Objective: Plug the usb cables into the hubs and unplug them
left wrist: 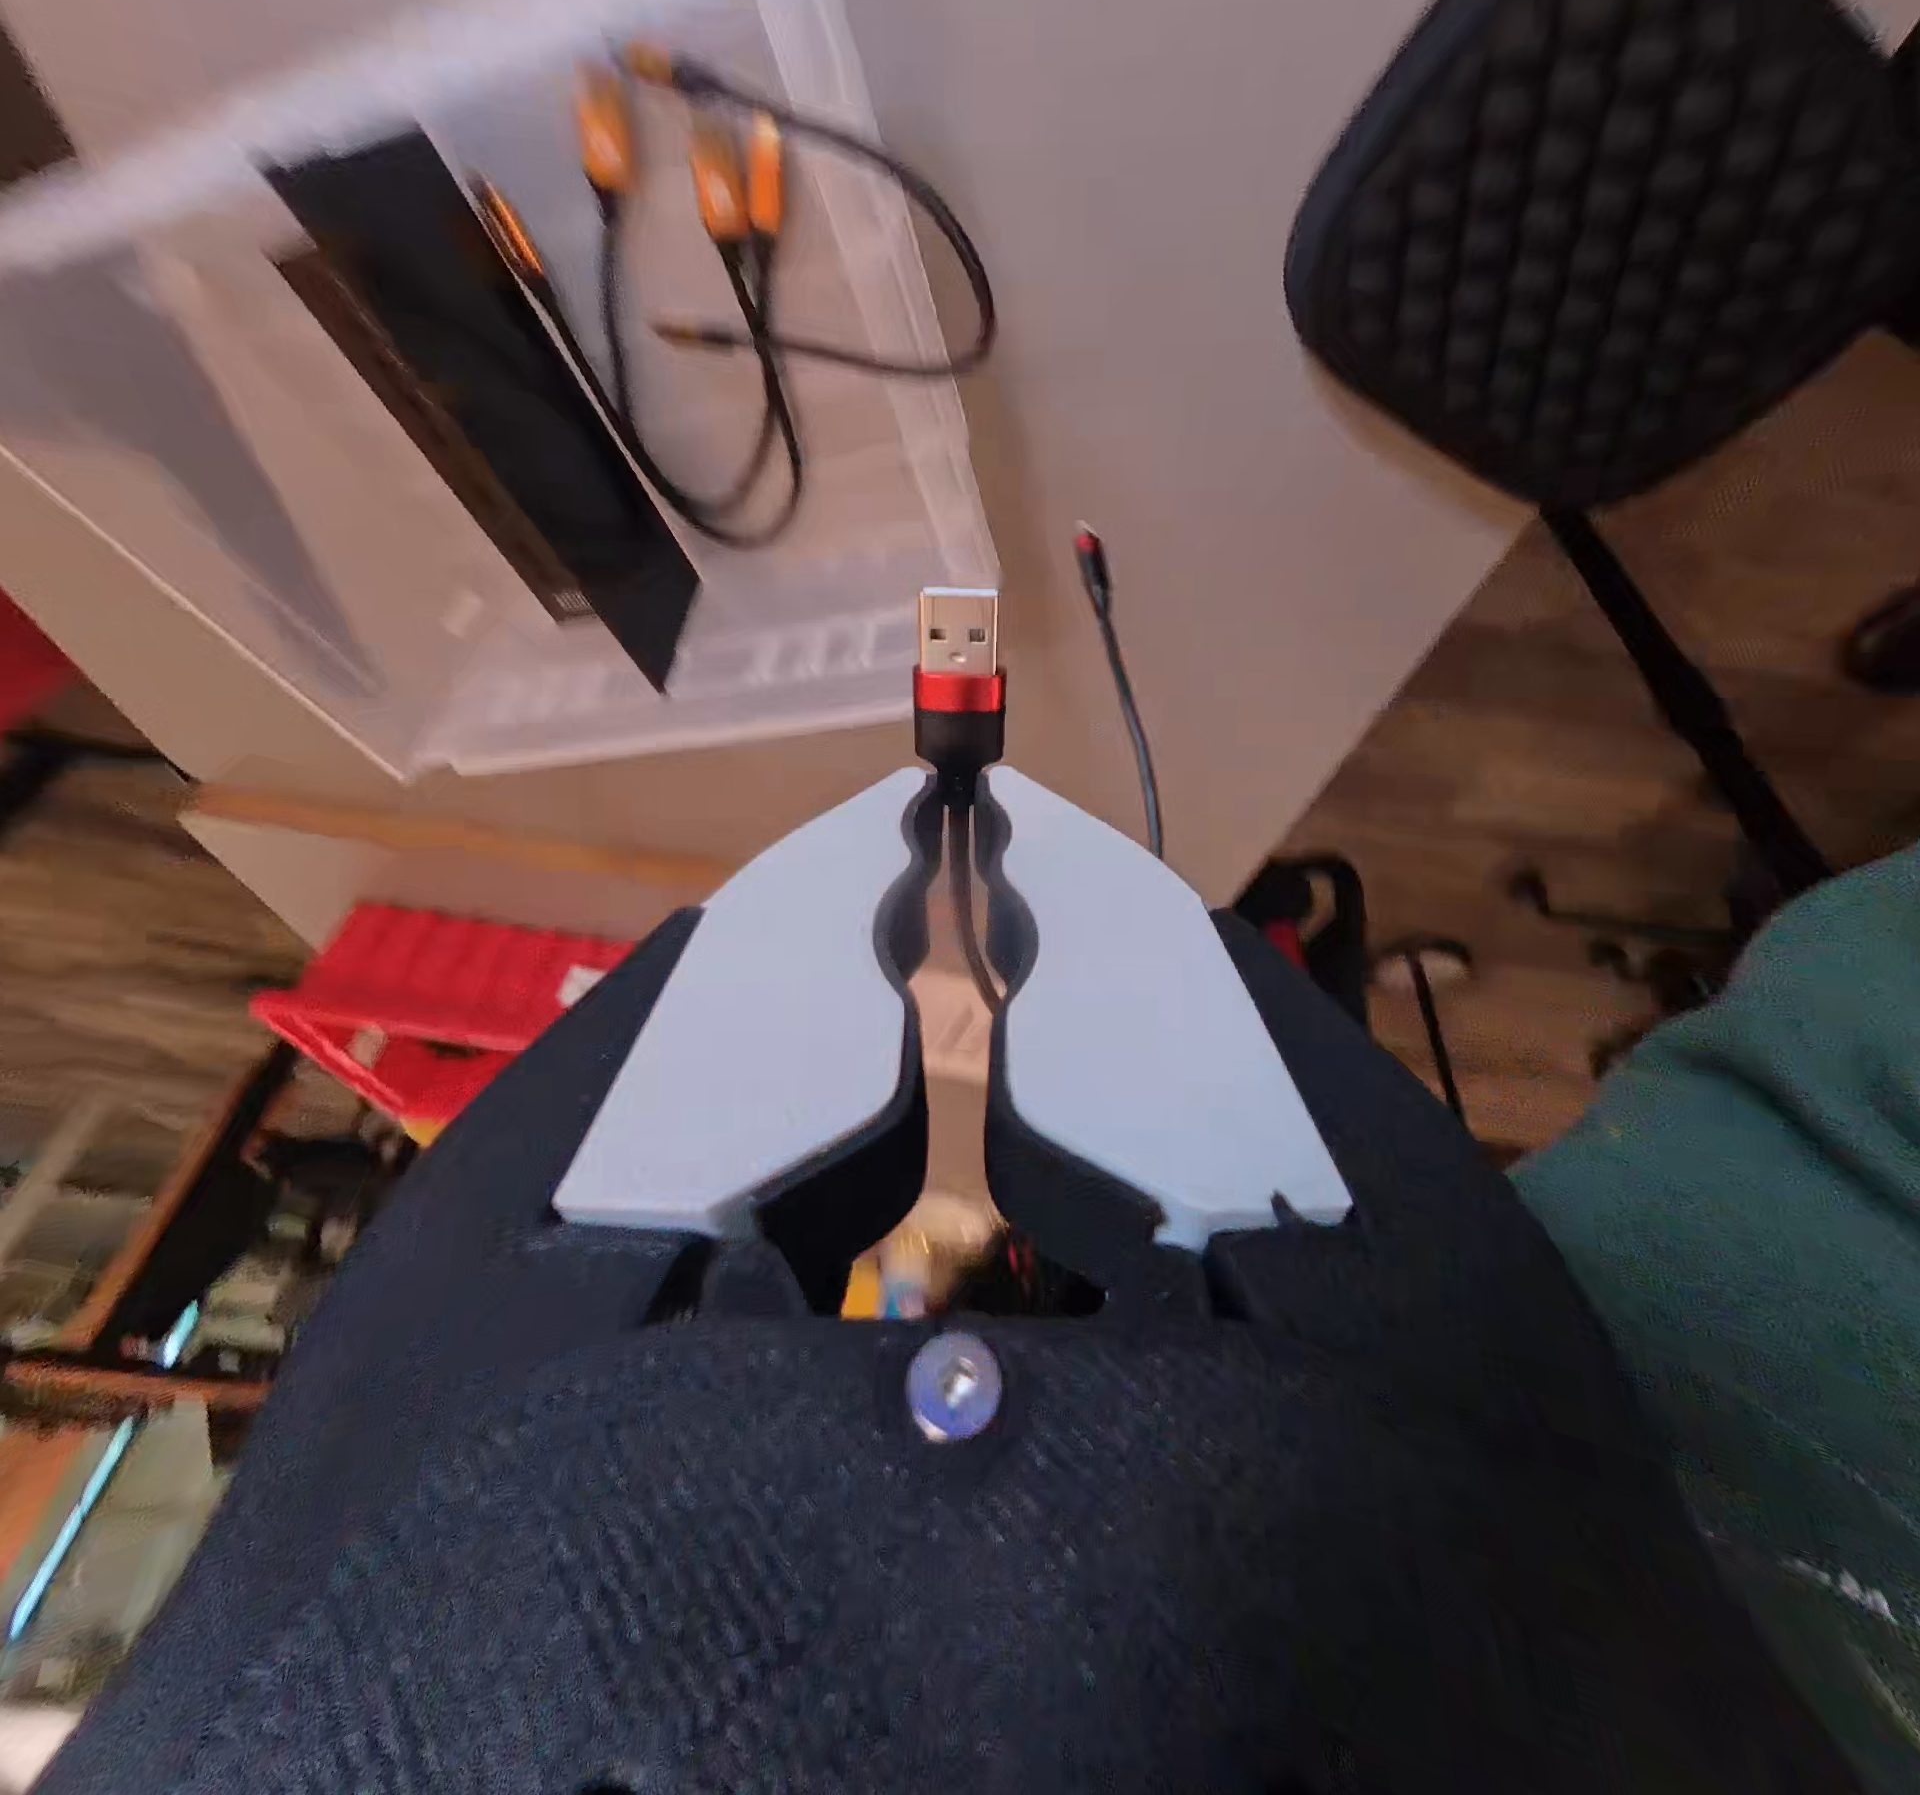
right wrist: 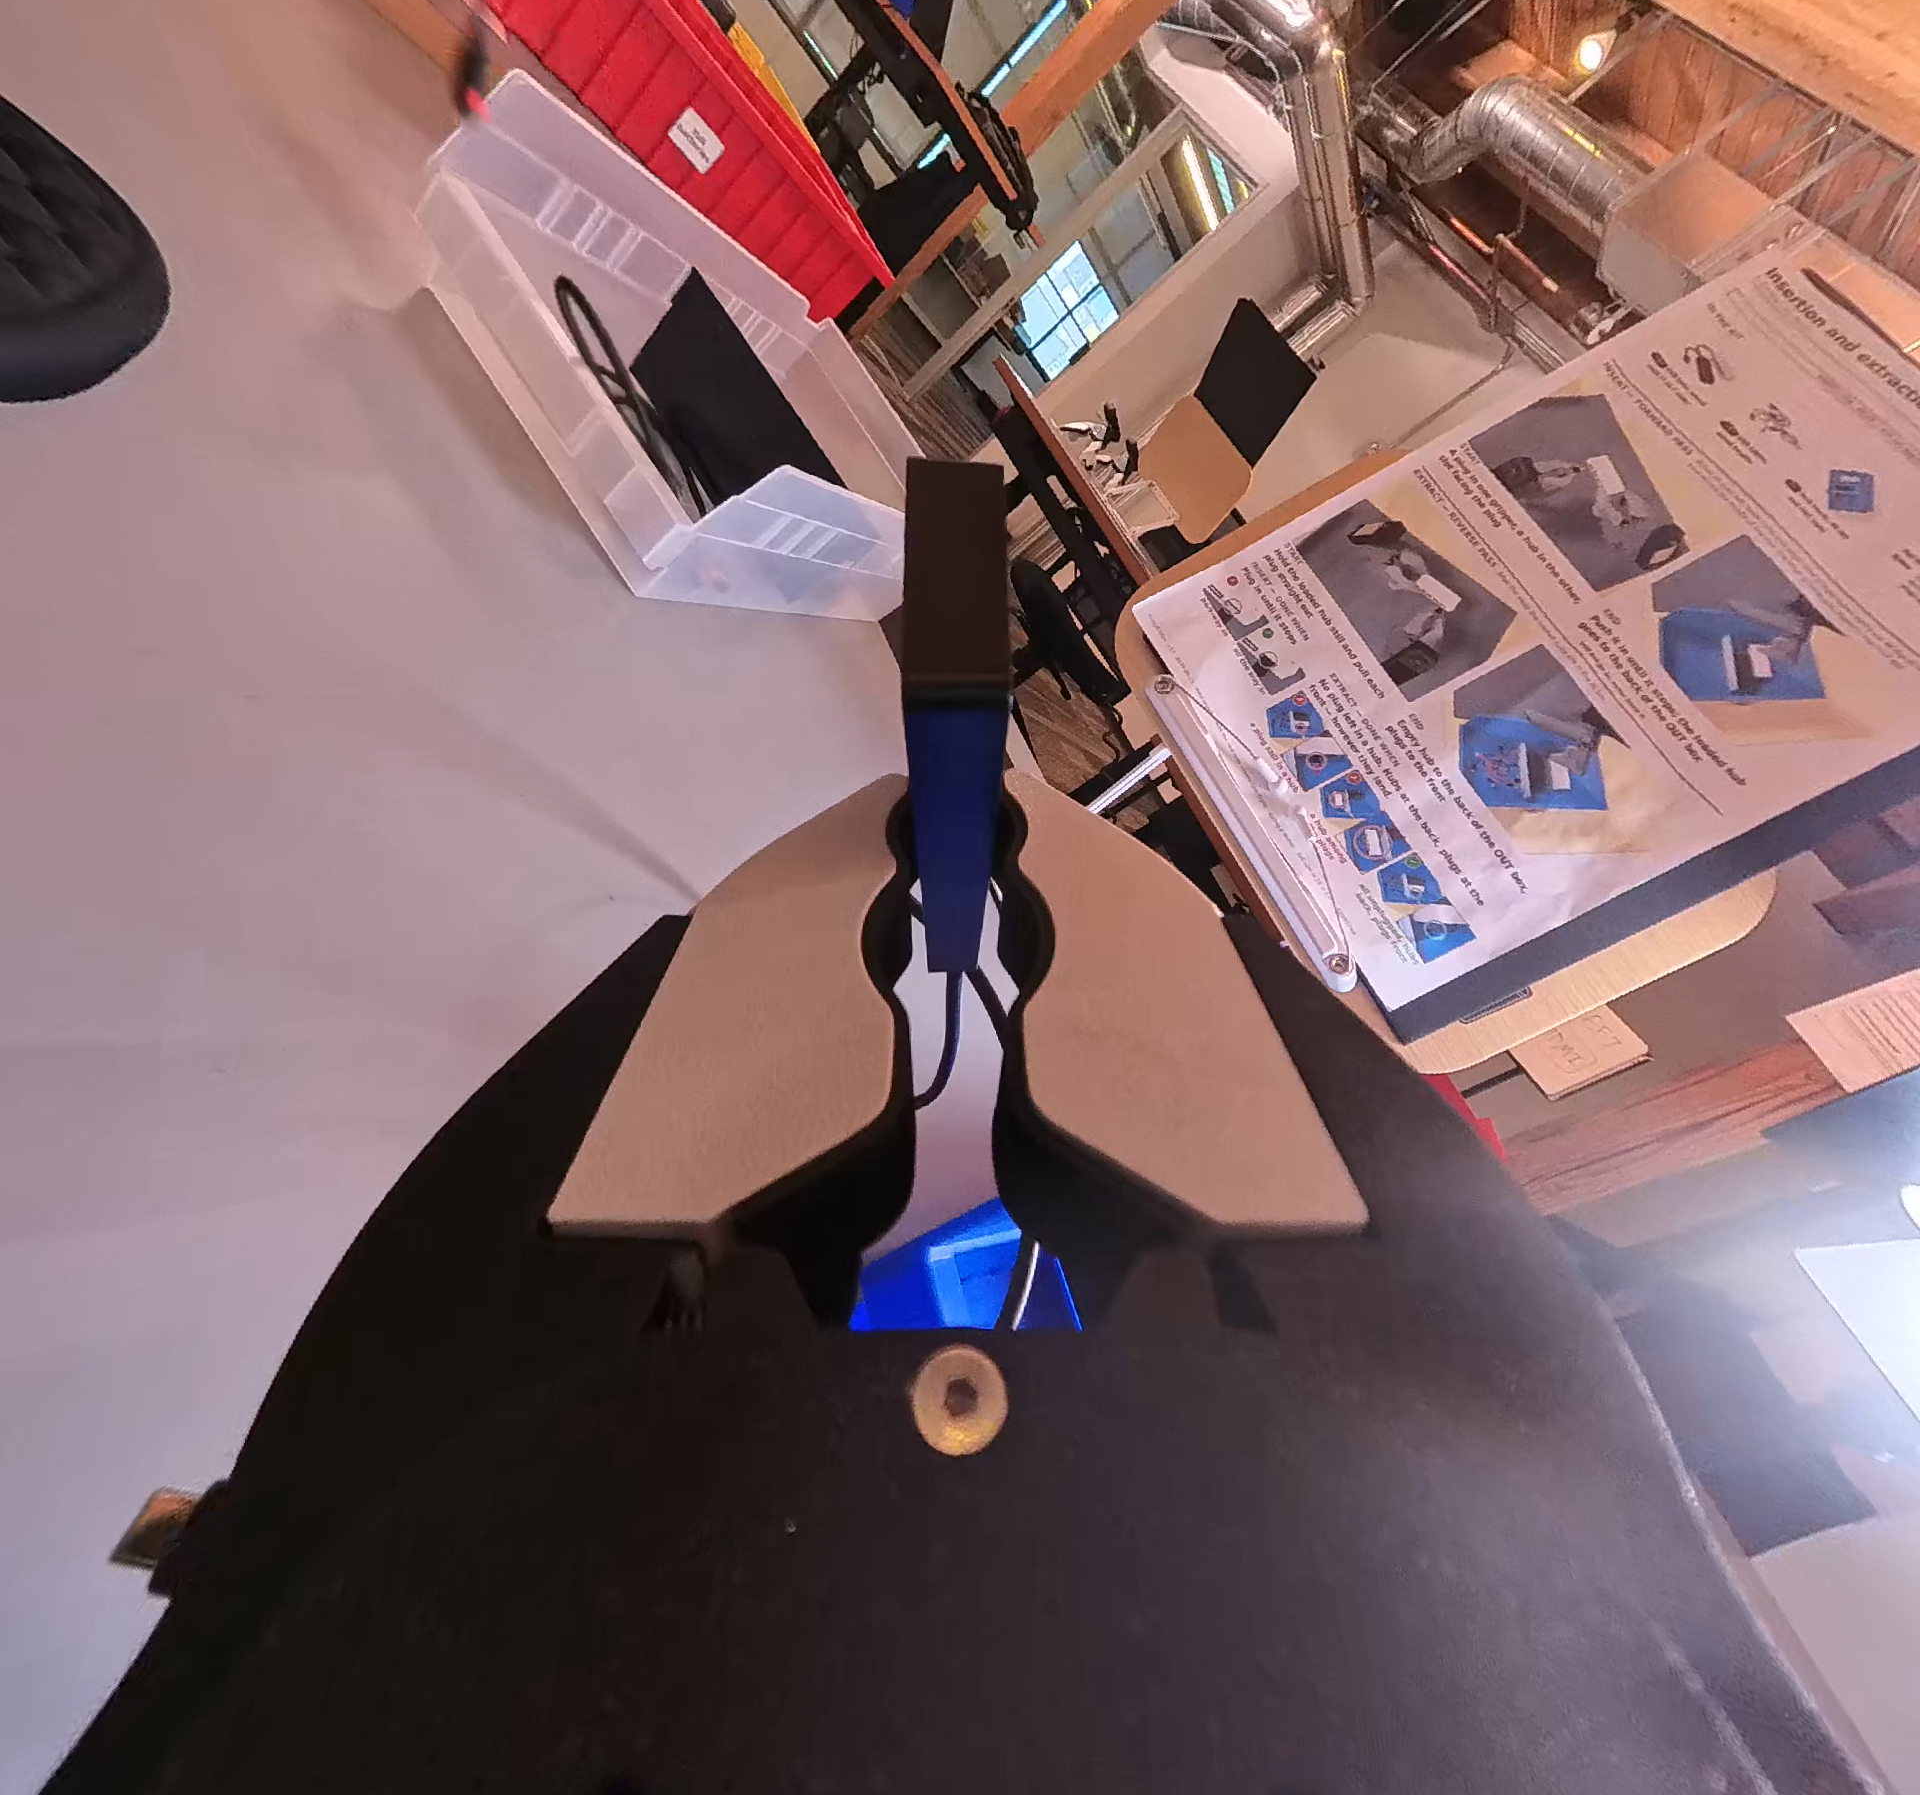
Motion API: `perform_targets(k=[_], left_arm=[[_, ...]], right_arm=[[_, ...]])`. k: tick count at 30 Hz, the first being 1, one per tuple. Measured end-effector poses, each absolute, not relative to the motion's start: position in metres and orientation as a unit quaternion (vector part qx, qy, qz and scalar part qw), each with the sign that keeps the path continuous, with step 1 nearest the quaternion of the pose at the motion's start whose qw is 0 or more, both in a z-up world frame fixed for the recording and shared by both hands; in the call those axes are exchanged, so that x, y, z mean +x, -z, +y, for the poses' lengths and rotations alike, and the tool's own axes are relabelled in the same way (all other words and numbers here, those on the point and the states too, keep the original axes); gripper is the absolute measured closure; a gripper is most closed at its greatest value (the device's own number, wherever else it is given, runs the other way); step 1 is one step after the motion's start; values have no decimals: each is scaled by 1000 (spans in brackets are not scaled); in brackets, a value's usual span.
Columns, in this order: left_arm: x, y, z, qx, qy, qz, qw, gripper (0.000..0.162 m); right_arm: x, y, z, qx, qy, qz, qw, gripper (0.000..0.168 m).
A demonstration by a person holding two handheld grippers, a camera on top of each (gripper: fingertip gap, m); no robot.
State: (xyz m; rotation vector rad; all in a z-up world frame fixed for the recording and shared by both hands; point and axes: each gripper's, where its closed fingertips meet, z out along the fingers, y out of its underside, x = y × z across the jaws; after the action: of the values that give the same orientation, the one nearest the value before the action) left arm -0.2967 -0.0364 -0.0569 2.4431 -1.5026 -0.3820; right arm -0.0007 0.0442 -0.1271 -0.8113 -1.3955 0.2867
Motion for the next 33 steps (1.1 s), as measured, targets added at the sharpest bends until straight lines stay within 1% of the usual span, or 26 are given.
perform_targets(k=[2, 3, 5, 7, 12, 14, 18, 22, 25, 28, 33], left_arm=[[-311, 62, -49, 831, 158, -498, 192, 156], [-312, 65, -53, 826, 163, -498, 208, 156], [-303, 69, -58, 820, 151, -510, 211, 156], [-282, 73, -61, 810, 118, -543, 188, 156], [-189, 90, -74, 740, -67, -665, 71, 156], [-157, 105, -73, 709, -116, -696, 16, 156], [-106, 155, -60, 682, -192, -702, -73, 156], [-61, 202, -32, 680, -259, -656, -200, 156], [-38, 207, -14, 667, -323, -598, -306, 156], [-28, 202, -8, 654, -343, -562, -372, 156], [-27, 192, -13, 642, -340, -547, -415, 157]], right_arm=[[-1, 127, 44, -362, -128, -622, 683, 157], [0, 127, 44, -362, -128, -622, 683, 157], [0, 126, 45, -362, -128, -621, 683, 157], [1, 126, 45, -362, -128, -620, 684, 157], [1, 126, 45, -360, -121, -620, 686, 157], [2, 125, 45, -358, -118, -621, 688, 157], [5, 125, 44, -356, -113, -621, 690, 157], [9, 126, 46, -354, -107, -621, 691, 157], [10, 129, 46, -349, -105, -626, 689, 157], [7, 136, 39, -328, -123, -642, 682, 157], [1, 150, 25, -301, -153, -669, 662, 156]])
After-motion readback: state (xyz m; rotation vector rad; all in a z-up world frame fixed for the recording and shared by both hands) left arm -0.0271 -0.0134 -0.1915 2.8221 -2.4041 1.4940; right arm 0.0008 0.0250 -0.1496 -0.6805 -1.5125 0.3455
